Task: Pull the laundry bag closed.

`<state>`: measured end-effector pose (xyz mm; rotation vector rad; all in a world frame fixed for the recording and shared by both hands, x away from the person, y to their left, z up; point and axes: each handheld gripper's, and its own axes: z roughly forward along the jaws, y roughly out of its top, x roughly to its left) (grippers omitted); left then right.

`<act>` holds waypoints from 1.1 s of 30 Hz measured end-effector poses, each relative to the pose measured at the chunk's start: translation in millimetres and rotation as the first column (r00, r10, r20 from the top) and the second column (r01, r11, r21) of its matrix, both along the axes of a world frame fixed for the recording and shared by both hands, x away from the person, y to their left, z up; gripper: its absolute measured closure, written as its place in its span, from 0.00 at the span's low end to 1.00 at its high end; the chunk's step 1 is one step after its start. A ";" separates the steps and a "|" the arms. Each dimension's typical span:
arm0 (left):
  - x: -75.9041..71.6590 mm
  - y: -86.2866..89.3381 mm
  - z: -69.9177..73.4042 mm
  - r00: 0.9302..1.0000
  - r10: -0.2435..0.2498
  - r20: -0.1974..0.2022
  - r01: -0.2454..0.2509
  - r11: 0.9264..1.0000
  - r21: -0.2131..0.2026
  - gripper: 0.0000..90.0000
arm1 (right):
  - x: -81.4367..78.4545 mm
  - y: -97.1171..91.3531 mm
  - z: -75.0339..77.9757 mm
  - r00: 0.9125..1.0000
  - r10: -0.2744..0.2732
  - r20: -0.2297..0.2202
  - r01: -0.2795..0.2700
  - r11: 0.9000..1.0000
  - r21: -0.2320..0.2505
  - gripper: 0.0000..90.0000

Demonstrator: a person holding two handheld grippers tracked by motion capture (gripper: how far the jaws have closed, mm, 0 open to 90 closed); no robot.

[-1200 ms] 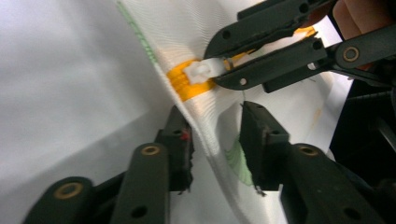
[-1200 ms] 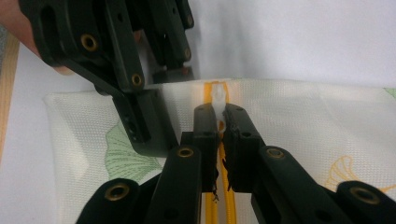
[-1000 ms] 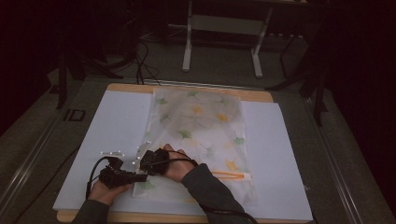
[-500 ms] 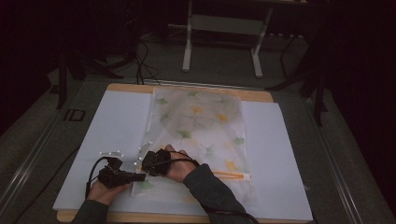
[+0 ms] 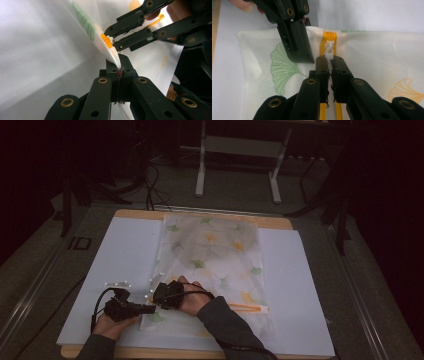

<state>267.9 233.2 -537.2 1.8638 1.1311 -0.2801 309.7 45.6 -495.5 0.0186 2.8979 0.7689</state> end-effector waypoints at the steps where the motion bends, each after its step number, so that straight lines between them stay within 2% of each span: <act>1: -0.1 0.3 0.0 1.000 0.001 0.002 -0.001 1.000 -0.003 0.99 | -0.1 0.1 -0.6 1.000 -0.002 0.000 0.002 1.000 0.002 0.94; 7: -0.2 2.2 0.1 1.000 0.003 0.005 -0.003 1.000 -0.023 0.99 | -0.1 -1.3 0.2 1.000 -0.006 -0.001 0.006 1.000 0.001 0.94; 10: -0.8 3.7 0.5 1.000 0.018 0.005 -0.017 0.999 -0.044 0.99 | -1.8 -3.0 -1.7 1.000 -0.011 0.022 0.011 1.000 -0.011 0.94; 15: -0.9 5.3 0.7 1.000 0.022 0.011 -0.021 0.999 -0.031 0.99 | -0.2 -10.4 -5.2 1.000 -0.021 0.013 0.021 1.000 -0.010 0.94; 21: -1.4 5.4 1.4 1.000 0.022 0.016 -0.021 0.999 -0.026 0.99 | -0.8 -14.7 -1.8 0.999 -0.023 0.021 0.024 1.000 -0.017 0.94; 33: -1.7 7.1 1.3 0.999 0.030 0.020 -0.030 0.999 -0.033 0.99 | -1.9 -23.9 -0.5 0.999 -0.032 0.032 0.033 0.999 -0.028 0.94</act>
